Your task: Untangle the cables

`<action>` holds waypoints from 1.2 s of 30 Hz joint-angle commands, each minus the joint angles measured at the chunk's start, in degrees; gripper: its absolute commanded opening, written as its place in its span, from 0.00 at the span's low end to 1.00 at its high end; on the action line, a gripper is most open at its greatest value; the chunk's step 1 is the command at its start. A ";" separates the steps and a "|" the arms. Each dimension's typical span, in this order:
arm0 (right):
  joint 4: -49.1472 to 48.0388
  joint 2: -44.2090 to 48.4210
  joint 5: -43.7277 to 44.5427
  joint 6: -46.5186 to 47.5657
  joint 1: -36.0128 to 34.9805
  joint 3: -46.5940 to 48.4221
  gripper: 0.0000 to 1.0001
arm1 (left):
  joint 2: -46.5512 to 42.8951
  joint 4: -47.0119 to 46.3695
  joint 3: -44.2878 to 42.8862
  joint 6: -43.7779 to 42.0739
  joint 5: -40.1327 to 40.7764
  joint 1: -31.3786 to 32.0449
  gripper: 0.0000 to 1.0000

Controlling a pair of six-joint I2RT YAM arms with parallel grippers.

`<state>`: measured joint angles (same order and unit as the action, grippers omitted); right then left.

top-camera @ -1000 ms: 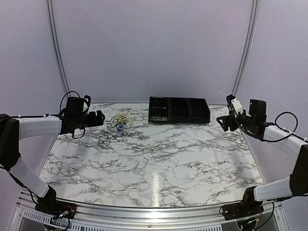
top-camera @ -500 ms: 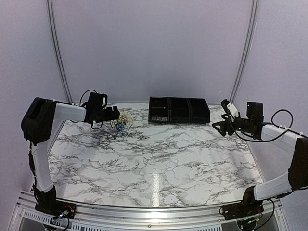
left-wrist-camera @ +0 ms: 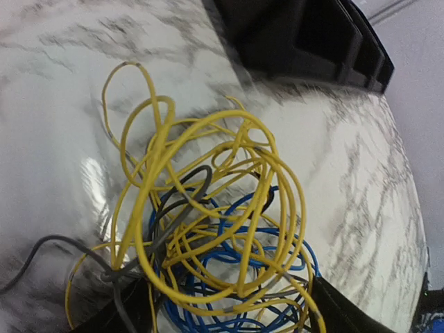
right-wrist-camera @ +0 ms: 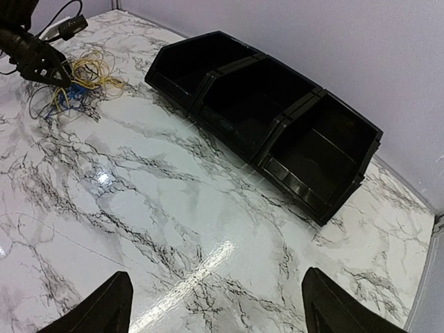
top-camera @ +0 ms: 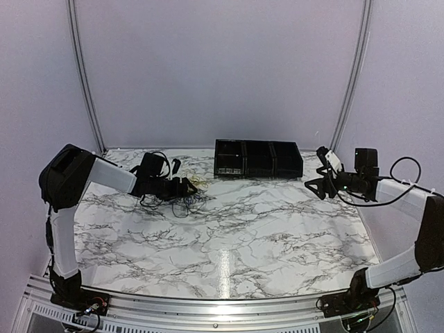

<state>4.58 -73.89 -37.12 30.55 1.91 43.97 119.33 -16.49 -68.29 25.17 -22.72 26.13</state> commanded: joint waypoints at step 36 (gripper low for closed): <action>7.57 -8.60 -1.36 -4.73 -25.35 22.08 0.52 | -32.48 19.65 -2.76 -17.29 52.08 14.08 0.99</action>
<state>10.44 -76.18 -40.40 28.14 -20.47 62.54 84.14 8.58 -72.84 11.88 24.05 40.53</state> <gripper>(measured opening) 0.567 0.989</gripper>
